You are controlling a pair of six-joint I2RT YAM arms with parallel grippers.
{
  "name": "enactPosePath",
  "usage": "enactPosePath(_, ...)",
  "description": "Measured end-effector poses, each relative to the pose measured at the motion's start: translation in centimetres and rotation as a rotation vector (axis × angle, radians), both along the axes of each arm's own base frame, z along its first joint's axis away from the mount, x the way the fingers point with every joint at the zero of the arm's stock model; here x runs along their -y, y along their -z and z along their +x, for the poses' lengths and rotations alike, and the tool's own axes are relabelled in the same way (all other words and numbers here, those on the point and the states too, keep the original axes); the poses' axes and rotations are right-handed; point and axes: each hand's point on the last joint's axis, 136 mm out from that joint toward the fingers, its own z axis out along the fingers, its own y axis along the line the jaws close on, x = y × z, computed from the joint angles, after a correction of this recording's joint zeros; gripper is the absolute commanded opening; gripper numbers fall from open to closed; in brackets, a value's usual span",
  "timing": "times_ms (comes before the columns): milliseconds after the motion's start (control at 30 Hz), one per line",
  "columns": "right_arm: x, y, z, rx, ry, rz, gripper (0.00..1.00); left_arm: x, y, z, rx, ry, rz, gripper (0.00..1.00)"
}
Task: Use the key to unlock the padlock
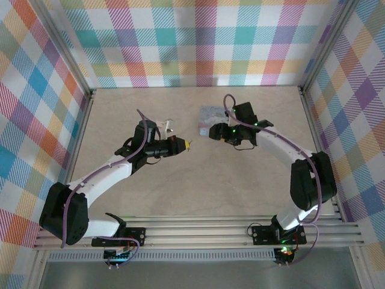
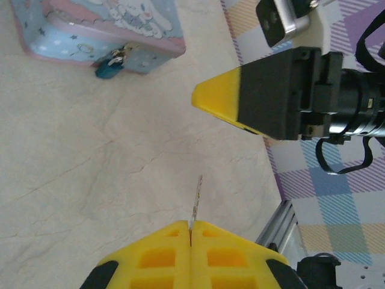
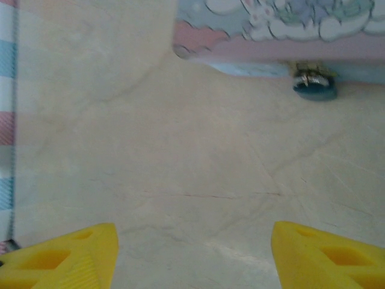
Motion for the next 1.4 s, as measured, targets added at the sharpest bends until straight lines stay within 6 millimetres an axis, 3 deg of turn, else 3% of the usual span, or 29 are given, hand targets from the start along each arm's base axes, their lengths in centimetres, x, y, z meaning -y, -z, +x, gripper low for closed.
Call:
enactPosePath(167, 0.2, 3.8, -0.7, -0.016, 0.026, -0.109, 0.67, -0.3, 0.9, -0.5, -0.015, 0.017, 0.037, 0.00)
enactPosePath(367, 1.2, 7.3, 0.4, -0.038, 0.084, -0.208, 0.67, -0.6, 1.3, -1.1, -0.045, 0.038, 0.077, 0.00)
enactPosePath(733, 0.3, 6.4, 2.7, 0.025, 0.121, -0.240, 0.67, -1.9, -0.7, -1.9, -0.025, 0.024, 0.087, 0.00)
enactPosePath(967, 0.5, 7.9, 4.9, 0.044, 0.165, -0.319, 0.63, -1.1, 1.9, -1.6, -0.091, 0.057, 0.091, 0.00)
enactPosePath(1100, 1.0, 8.7, 5.9, 0.049, 0.192, -0.369, 0.56, -0.7, 3.7, -1.3, -0.137, 0.072, 0.101, 0.00)
enactPosePath(1400, 1.6, 9.2, 6.4, 0.056, 0.216, -0.413, 0.55, -0.3, 5.0, -0.9, -0.154, 0.108, 0.124, 0.00)
